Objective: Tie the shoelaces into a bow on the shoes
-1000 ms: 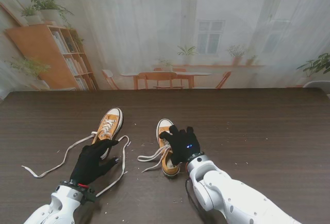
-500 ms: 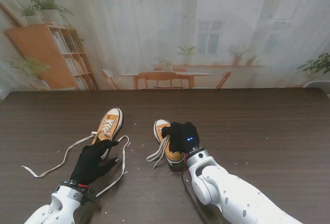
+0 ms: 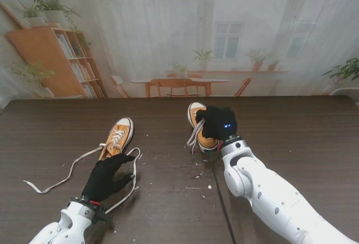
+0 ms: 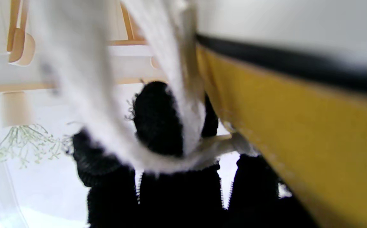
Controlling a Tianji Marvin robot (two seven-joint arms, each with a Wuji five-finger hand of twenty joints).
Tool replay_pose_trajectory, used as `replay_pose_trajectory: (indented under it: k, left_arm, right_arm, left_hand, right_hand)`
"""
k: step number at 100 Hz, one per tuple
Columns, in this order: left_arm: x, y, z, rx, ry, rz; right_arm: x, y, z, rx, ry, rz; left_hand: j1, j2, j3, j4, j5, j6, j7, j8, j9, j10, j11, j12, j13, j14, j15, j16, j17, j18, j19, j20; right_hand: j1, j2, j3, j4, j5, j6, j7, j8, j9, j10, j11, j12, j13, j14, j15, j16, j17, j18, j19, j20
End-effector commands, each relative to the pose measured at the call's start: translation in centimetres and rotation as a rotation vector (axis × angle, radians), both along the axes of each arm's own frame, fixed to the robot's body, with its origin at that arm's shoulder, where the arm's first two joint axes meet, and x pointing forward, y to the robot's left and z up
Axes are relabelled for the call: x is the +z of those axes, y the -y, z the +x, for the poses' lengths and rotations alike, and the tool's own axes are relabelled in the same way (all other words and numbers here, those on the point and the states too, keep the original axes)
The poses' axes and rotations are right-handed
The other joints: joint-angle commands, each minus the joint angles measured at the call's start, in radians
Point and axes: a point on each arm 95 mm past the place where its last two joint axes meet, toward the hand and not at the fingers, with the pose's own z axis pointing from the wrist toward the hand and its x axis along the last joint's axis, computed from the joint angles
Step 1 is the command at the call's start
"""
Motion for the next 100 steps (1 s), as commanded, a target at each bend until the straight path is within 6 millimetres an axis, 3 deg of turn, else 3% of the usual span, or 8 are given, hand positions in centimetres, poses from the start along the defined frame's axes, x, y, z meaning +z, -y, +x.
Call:
replay_pose_trajectory:
  k: [1,24,47,74,100]
  left_arm:
    - [0.4,0.5,0.3,-0.019,-0.003,0.013]
    - [0.7,1.4,0.6,-0.030,-0.011,0.028]
    - [1.0,2.0,0.7,-0.038,-0.016,0.048]
    - [1.2,2.5,0.5,-0.045,-0.026,0.056]
    - [1.2,2.7,0.4,-0.047,-0.033,0.053]
  right_arm:
    - [1.6,1.8,2.0,-0.039,0.020,0.005]
    - [0.8,5.3,5.3,-0.103,0.007,-0.027]
    - [-0.7,7.9,7.3,-0.164,-0.029,-0.030]
    - [-2.7,9.4,8.5,-0.207,-0.096,0.004]
    - [-4.4,9.6,8.2,-0.220,-0.206,-0.008]
  left_hand:
    - [-0.029,0.031,-0.001,0.000,0.013,-0.016,0.005,0.008,0.002,-0.021,0.005,-0.019,0.012,-0.015,0.012,-0.020,-0.005,0.030,0.020,0.002]
    - [-0.030,0.034,-0.003,0.002,0.014,-0.017,0.007,0.009,0.003,-0.021,0.005,-0.019,0.013,-0.015,0.014,-0.020,-0.004,0.028,0.022,0.001]
    - [-0.029,0.034,-0.004,0.004,0.014,-0.017,0.009,0.010,0.003,-0.021,0.006,-0.018,0.013,-0.016,0.015,-0.020,-0.003,0.028,0.023,0.000]
    - [-0.031,0.038,-0.006,0.005,0.012,-0.017,0.009,0.010,0.003,-0.023,0.007,-0.018,0.014,-0.017,0.017,-0.020,-0.003,0.027,0.025,-0.001]
    - [-0.031,0.039,-0.009,0.005,0.013,-0.018,0.009,0.010,0.003,-0.022,0.009,-0.016,0.014,-0.018,0.019,-0.019,-0.002,0.028,0.027,-0.002]
  right_hand:
    - [0.056,0.067,0.046,0.025,0.054,-0.024,0.077,0.049,0.023,-0.035,0.030,0.012,0.031,-0.001,0.022,0.005,0.010,0.025,0.029,0.018]
    - [0.052,0.068,0.044,0.025,0.048,-0.026,0.077,0.048,0.022,-0.041,0.030,0.012,0.031,0.001,0.012,0.000,0.004,0.025,0.024,0.017]
    - [0.045,0.075,0.036,0.025,0.032,-0.031,0.072,0.041,0.013,-0.049,0.031,0.015,0.030,0.007,-0.017,-0.013,-0.017,0.025,0.011,0.015]
    - [-0.008,0.068,0.026,0.021,-0.065,0.019,0.102,-0.007,-0.040,-0.043,0.032,0.015,0.027,0.028,-0.117,-0.050,-0.082,0.029,-0.032,0.018]
    - [-0.063,0.054,-0.003,0.016,-0.164,0.061,0.098,-0.023,-0.115,-0.040,0.036,0.008,0.003,0.029,-0.223,-0.074,-0.147,0.014,-0.075,0.023]
